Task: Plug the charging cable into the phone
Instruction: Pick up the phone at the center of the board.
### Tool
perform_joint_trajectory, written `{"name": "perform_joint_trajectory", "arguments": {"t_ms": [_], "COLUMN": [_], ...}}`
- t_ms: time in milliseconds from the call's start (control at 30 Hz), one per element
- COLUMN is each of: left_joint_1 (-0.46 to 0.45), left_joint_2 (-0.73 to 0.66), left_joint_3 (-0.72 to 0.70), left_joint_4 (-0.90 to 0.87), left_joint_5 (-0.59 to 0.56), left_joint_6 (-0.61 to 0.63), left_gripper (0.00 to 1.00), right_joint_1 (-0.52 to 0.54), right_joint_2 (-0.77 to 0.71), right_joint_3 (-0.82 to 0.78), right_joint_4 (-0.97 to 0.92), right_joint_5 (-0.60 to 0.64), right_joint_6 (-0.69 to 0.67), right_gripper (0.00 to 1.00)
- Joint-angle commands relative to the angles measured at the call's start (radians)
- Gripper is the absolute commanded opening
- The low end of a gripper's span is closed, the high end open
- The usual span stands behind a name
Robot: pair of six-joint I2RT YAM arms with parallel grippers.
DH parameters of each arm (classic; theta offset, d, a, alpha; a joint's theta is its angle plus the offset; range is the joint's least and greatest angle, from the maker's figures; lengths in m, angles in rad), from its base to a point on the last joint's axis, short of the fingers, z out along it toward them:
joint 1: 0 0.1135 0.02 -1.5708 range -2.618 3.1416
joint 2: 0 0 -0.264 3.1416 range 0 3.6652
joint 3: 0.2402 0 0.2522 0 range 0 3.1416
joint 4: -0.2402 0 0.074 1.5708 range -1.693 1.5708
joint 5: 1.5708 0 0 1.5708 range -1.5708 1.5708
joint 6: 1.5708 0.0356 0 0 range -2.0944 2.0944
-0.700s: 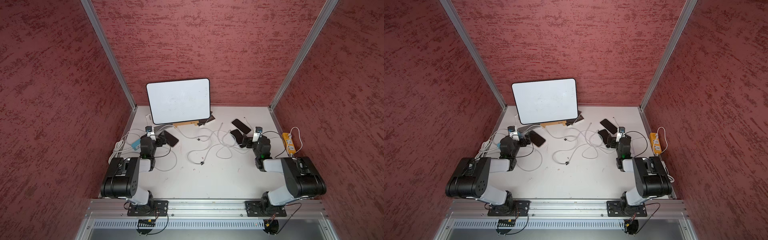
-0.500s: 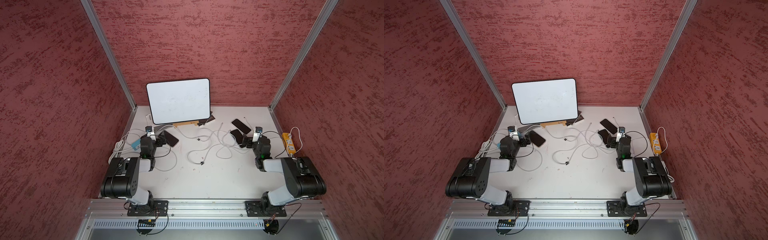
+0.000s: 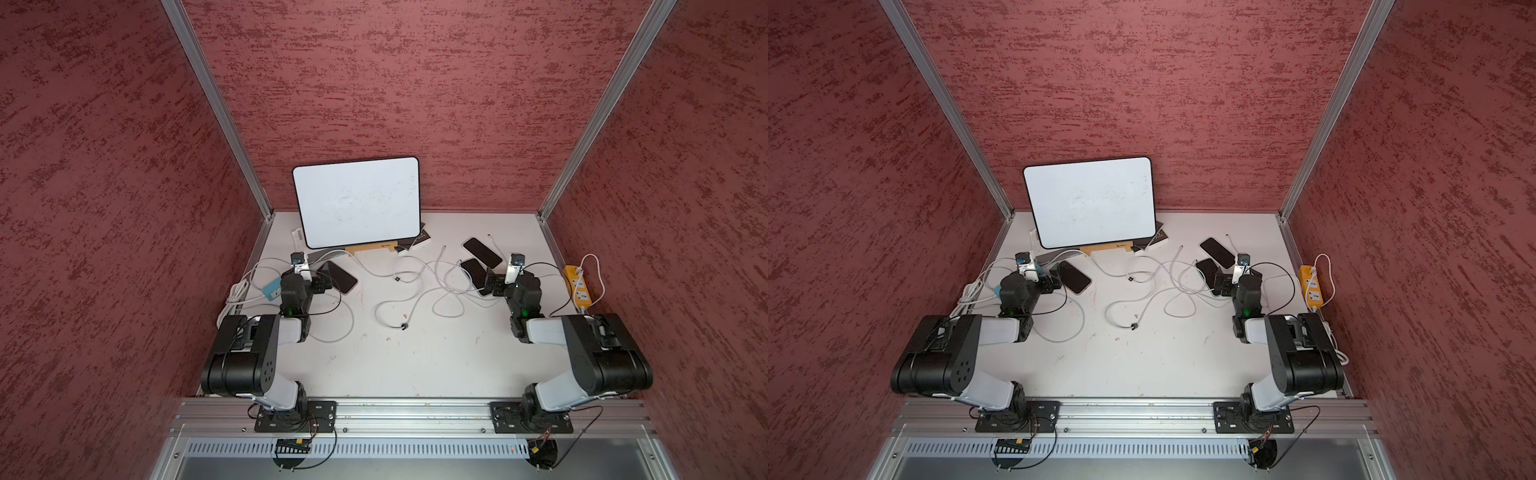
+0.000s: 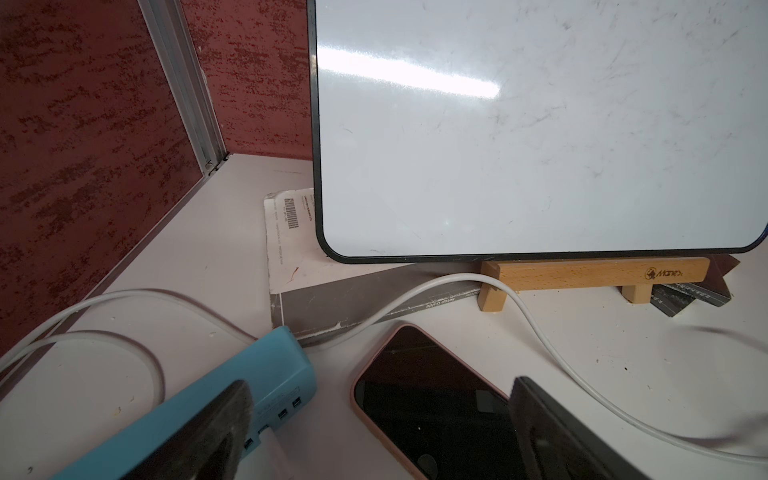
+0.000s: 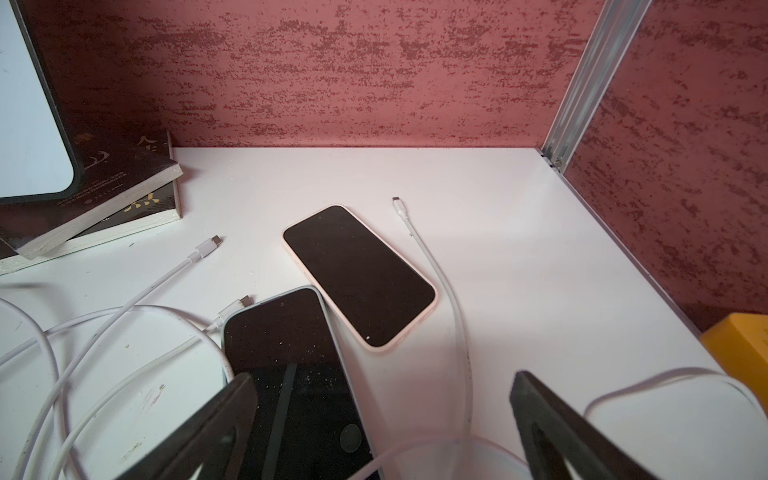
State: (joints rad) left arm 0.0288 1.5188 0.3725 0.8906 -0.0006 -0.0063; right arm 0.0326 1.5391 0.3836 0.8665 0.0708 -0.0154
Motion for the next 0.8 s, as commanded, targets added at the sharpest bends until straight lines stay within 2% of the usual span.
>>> {"name": "perform_joint_trajectory", "arguments": {"t_ms": [0, 267, 367, 433, 500, 567, 600, 667, 700, 733, 767], "left_joint_1": [0.003, 0.006, -0.029, -0.019, -0.02, -0.036, -0.025, 0.004, 0.009, 0.015, 0.031], "left_joint_2": [0.001, 0.0, -0.03, -0.043, -0.059, -0.229, -0.324, -0.459, -0.485, -0.49, -0.488], "left_joint_3": [0.004, 0.001, -0.051, -0.11, -0.126, -0.097, -0.06, 0.056, 0.096, 0.105, 0.101], "left_joint_4": [-0.001, 0.002, 0.087, 0.181, 0.2, -0.016, -0.2, -0.611, -0.736, -0.773, -0.776], "left_joint_5": [0.009, 0.008, -0.168, -0.142, -0.132, -0.273, -0.32, -0.456, -0.491, -0.479, -0.395], "left_joint_6": [0.005, 0.002, -0.028, -0.029, -0.018, -0.059, -0.131, -0.396, -0.499, -0.554, -0.565], "left_gripper": [1.0, 1.0, 1.0, 1.0, 1.0, 1.0, 1.0, 1.0, 1.0, 1.0, 1.0], "right_joint_1": [-0.003, -0.004, -0.005, -0.006, -0.003, -0.003, -0.002, -0.003, -0.003, -0.003, -0.002], "right_joint_2": [-0.008, -0.008, -0.008, -0.014, -0.067, -0.188, -0.225, -0.271, -0.286, -0.294, -0.297], "right_joint_3": [0.015, 0.018, 0.019, 0.024, 0.067, 0.156, 0.2, 0.252, 0.266, 0.277, 0.284], "right_joint_4": [-0.004, -0.008, -0.011, -0.022, -0.155, -0.434, -0.519, -0.601, -0.614, -0.619, -0.62], "right_joint_5": [-0.012, -0.014, -0.015, -0.012, -0.003, 0.011, 0.007, -0.065, -0.1, -0.142, -0.193], "right_joint_6": [0.006, 0.008, 0.008, 0.008, 0.007, 0.038, 0.084, 0.152, 0.204, 0.25, 0.29], "right_gripper": [0.99, 0.99, 0.99, 0.99, 0.99, 0.99, 0.99, 0.97, 0.96, 0.95, 0.93]}}
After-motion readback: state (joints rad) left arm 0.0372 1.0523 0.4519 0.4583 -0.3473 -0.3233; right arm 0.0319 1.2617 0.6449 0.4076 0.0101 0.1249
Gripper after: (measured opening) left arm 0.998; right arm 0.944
